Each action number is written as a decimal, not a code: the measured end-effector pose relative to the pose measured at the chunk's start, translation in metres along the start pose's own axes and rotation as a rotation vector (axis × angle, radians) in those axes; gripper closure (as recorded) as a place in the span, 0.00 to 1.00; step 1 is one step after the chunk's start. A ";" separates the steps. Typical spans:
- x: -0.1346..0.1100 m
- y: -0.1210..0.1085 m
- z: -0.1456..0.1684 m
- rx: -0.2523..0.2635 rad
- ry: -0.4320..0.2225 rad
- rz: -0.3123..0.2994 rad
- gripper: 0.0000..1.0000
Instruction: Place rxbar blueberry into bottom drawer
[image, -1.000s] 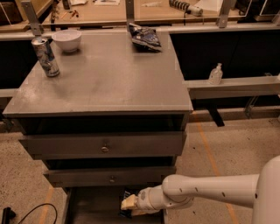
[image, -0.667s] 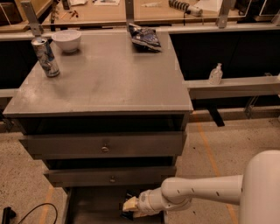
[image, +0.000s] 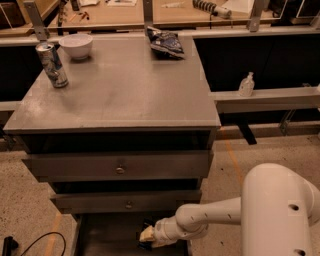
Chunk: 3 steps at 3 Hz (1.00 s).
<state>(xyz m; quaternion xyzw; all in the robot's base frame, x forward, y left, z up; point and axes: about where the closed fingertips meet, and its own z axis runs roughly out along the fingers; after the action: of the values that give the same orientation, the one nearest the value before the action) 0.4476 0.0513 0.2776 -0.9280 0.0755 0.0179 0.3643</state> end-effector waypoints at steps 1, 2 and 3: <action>0.008 0.008 0.020 0.002 0.003 -0.012 0.52; 0.012 0.008 0.026 -0.006 0.012 -0.041 0.30; 0.015 0.004 0.022 -0.018 0.021 -0.093 0.05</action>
Offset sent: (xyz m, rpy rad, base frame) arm 0.0201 0.0118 -0.0305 -0.0227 -0.0716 0.0385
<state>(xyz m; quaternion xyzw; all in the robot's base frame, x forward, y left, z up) 0.4622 0.0611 0.2577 -0.9340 0.0362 -0.0082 0.3553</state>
